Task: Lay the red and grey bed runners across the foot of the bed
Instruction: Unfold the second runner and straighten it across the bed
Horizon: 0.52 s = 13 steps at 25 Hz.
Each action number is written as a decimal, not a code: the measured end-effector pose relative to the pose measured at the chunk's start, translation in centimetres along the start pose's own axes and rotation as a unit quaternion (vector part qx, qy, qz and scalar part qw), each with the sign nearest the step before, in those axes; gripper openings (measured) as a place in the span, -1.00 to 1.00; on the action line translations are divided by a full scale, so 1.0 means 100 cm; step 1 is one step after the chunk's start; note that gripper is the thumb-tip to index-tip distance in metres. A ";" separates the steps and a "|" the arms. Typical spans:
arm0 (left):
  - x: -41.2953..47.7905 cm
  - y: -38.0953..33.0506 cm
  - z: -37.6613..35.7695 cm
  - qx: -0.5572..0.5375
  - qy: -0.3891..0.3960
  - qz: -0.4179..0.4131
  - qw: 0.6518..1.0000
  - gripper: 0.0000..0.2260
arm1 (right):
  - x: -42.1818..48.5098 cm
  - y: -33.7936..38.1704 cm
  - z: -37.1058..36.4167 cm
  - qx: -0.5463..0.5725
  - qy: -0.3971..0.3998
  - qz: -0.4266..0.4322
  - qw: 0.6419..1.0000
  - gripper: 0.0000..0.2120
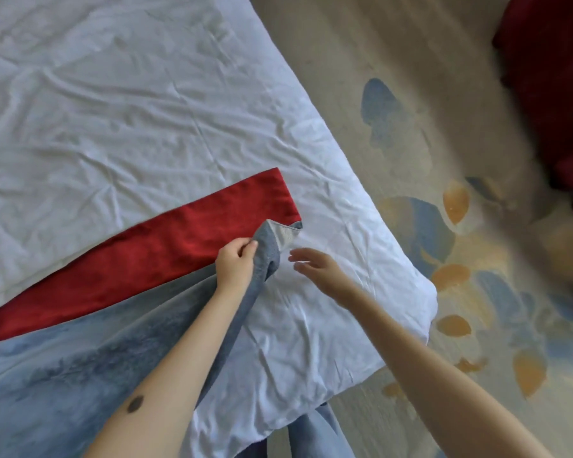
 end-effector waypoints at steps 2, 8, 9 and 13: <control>0.005 0.002 0.004 0.015 -0.002 0.002 1.000 -0.83 | 0.001 0.003 -0.015 0.001 -0.002 0.026 1.000 -0.71; 0.017 0.008 0.011 0.035 0.003 -0.004 0.999 -0.83 | 0.008 -0.006 -0.047 -0.027 -0.047 0.025 0.998 -0.87; 0.019 0.009 0.012 0.036 0.004 -0.005 0.999 -0.83 | 0.009 -0.008 -0.048 -0.031 -0.056 0.020 0.998 -0.89; 0.026 0.009 0.017 0.024 0.011 -0.002 1.000 -0.83 | 0.009 -0.011 -0.049 -0.025 -0.072 0.017 0.997 -0.88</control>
Point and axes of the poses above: each hand's wrist, its own x-axis towards the middle knuckle, its own z-axis out of the back of the hand, y = z × x, the point moved 5 cm from there along x, towards the middle knuckle
